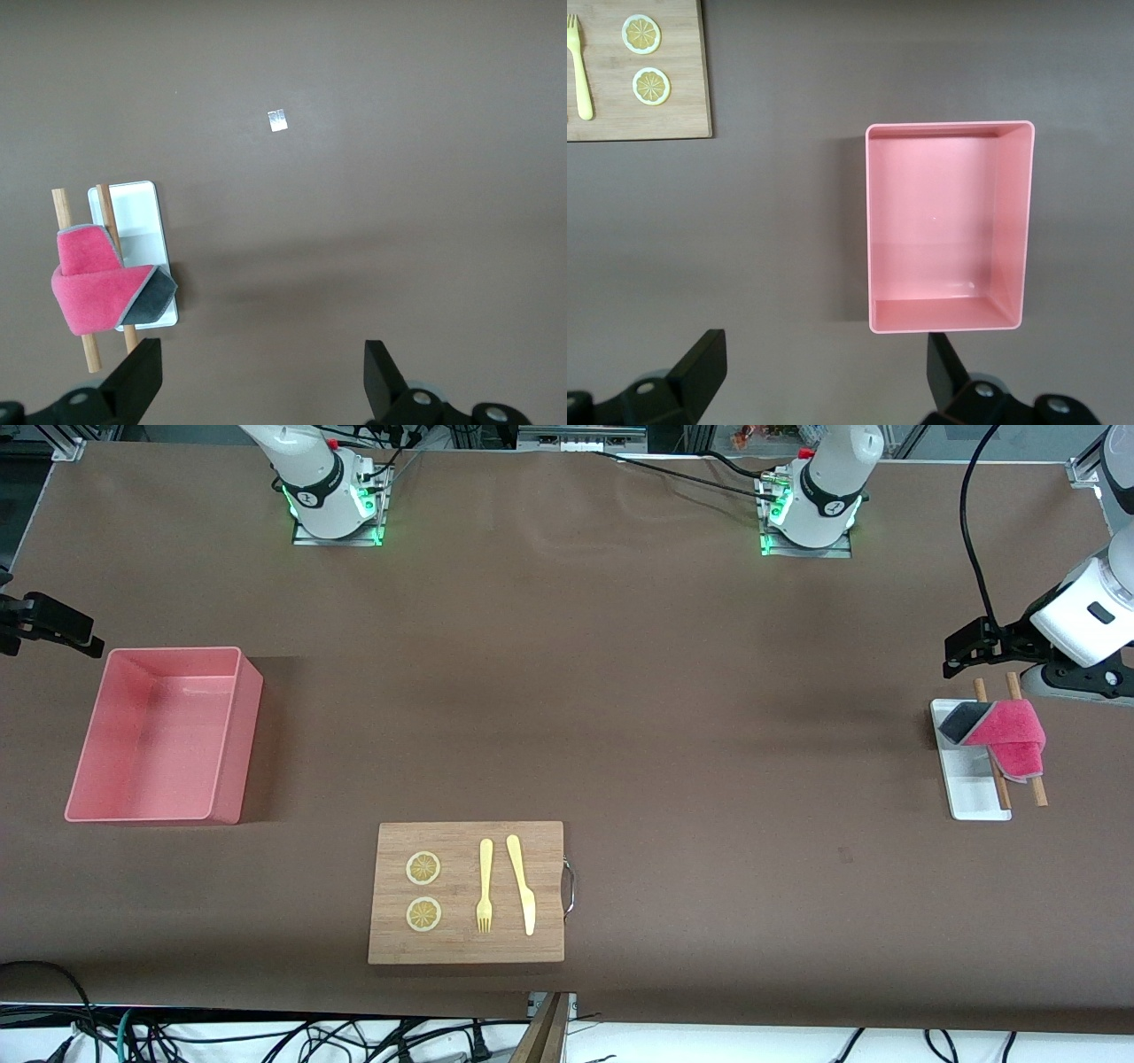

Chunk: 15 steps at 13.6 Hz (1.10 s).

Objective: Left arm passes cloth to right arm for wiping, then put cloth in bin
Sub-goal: 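Lower the left gripper onto the pink cloth on the white holder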

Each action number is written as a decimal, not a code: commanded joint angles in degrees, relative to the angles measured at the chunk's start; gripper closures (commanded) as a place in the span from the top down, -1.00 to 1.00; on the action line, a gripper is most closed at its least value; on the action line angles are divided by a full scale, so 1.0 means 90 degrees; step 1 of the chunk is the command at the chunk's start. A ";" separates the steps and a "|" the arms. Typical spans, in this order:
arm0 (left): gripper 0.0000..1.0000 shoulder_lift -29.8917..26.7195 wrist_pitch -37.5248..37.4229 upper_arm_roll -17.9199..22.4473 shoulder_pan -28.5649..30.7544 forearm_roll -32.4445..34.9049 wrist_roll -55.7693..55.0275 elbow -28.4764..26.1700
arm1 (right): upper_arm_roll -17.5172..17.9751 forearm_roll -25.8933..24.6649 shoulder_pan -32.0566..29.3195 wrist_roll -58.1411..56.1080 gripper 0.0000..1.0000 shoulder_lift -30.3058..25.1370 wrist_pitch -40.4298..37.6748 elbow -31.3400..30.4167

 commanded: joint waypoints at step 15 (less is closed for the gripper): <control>1.00 0.0626 -0.0335 0.0031 0.0596 0.0699 0.2887 0.0227 | 0.0041 0.0054 -0.0046 -0.0035 1.00 0.0018 -0.0238 0.0114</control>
